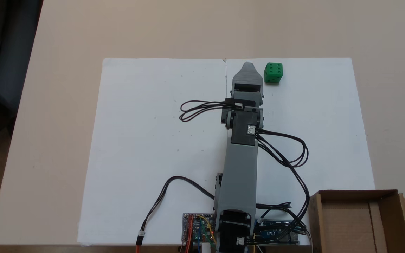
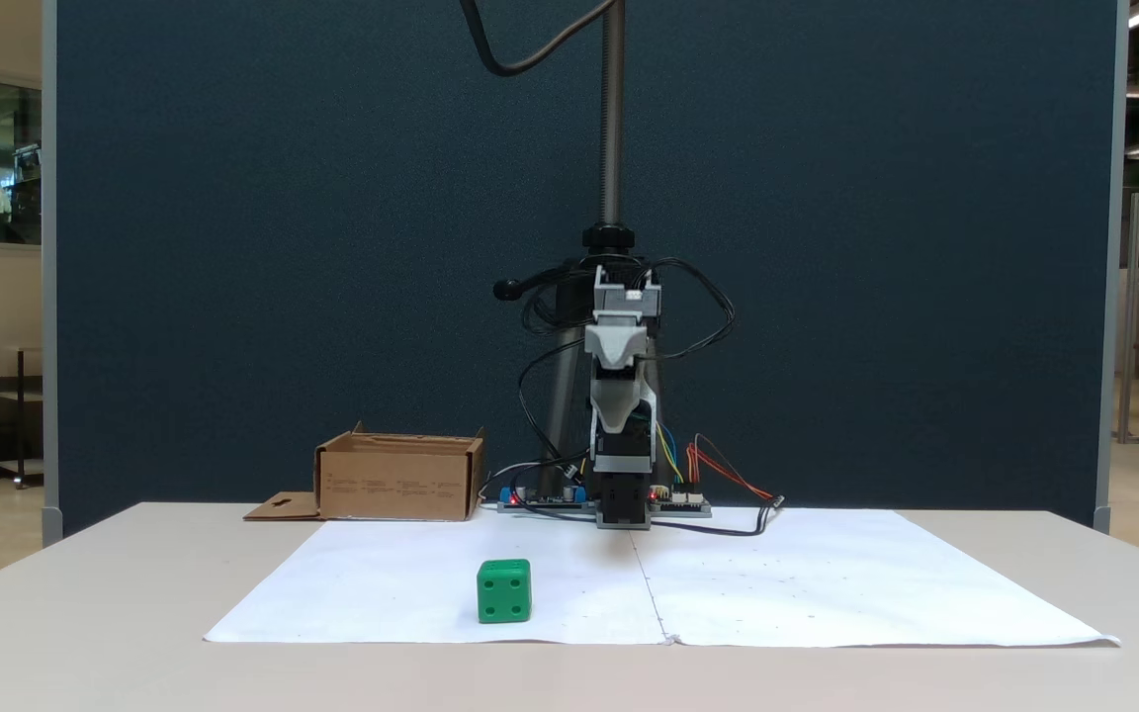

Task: Grasp a green dice and put it in the bin.

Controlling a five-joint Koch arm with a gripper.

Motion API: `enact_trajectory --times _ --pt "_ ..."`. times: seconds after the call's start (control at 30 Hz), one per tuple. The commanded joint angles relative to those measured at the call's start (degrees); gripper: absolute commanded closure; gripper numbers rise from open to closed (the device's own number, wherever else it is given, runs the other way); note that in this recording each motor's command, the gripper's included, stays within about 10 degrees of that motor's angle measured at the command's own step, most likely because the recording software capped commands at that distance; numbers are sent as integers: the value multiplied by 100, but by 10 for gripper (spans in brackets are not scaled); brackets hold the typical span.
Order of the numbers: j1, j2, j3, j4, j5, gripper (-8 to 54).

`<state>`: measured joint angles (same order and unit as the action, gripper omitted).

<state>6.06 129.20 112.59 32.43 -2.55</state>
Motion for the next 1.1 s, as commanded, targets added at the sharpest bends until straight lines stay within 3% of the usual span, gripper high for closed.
enact_trajectory --times 0.0,0.27,0.33,0.63,1.07 --pt "79 114 -903 921 97 25" --pt "88 -2452 -4507 3417 97 22" --pt "88 -2848 -4808 3962 97 22" --pt "-105 -3788 -6196 5790 -378 22" --pt "26 -4641 -7594 6036 -1556 23"
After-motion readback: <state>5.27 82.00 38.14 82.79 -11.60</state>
